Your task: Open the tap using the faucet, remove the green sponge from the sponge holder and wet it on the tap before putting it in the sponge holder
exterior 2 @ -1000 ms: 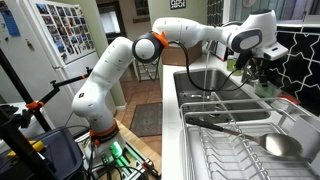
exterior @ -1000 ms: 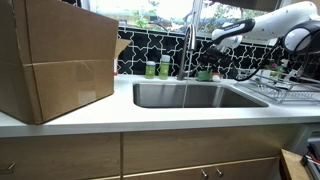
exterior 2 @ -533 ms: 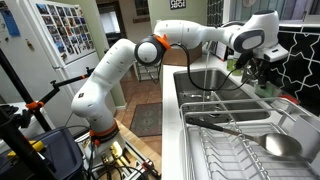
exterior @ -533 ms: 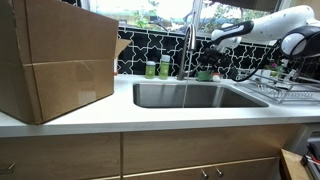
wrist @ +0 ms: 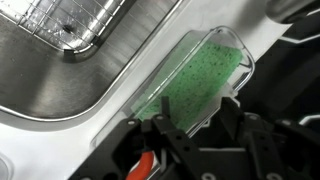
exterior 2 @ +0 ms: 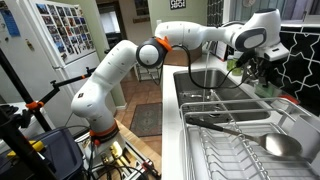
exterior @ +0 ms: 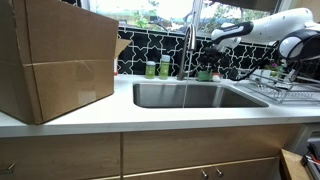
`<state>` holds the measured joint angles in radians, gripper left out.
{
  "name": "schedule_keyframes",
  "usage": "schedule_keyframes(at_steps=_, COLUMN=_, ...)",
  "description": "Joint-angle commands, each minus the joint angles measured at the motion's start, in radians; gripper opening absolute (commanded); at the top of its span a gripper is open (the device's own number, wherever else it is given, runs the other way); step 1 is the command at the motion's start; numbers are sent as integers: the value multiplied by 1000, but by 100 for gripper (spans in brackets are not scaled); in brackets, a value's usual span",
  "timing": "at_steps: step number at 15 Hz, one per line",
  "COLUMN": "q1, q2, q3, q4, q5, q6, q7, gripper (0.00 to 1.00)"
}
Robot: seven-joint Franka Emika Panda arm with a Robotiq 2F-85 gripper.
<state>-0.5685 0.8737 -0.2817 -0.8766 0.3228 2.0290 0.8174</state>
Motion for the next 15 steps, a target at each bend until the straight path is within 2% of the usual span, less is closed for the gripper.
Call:
schedule_keyframes(at_steps=1, q1=-27, q2=47, q3=18, q4=75, q5=-31, q6=-60, q7=36, gripper=24)
schedule_keyframes(at_steps=4, q1=-31, q2=53, q3=19, q4=92, q5=-44, q6=-95, q7=32, gripper=3)
schedule_keyframes(at_steps=7, q1=-35, q2=55, q3=24, q4=114, q5=-49, q6=-134, q7=31, gripper=0)
schedule_keyframes(at_steps=9, q1=-21, q2=47, q3=-3, q4=100, q5=-33, q6=-141, q7=15, gripper=0)
schedule_keyframes(at_steps=10, q1=-22, q2=48, q3=-3, q4=101, q5=-29, q6=-133, q7=14, gripper=26)
schedule_keyframes(at_steps=11, q1=-26, q2=51, q3=0, q4=104, q5=-24, q6=-124, q7=5, gripper=26)
schedule_keyframes(at_steps=12, q1=-28, q2=53, q3=1, q4=106, q5=-24, q6=-117, q7=-2, gripper=32)
schedule_keyframes(at_steps=15, q1=-31, q2=61, q3=3, q4=112, q5=-22, q6=-96, q7=-19, gripper=55)
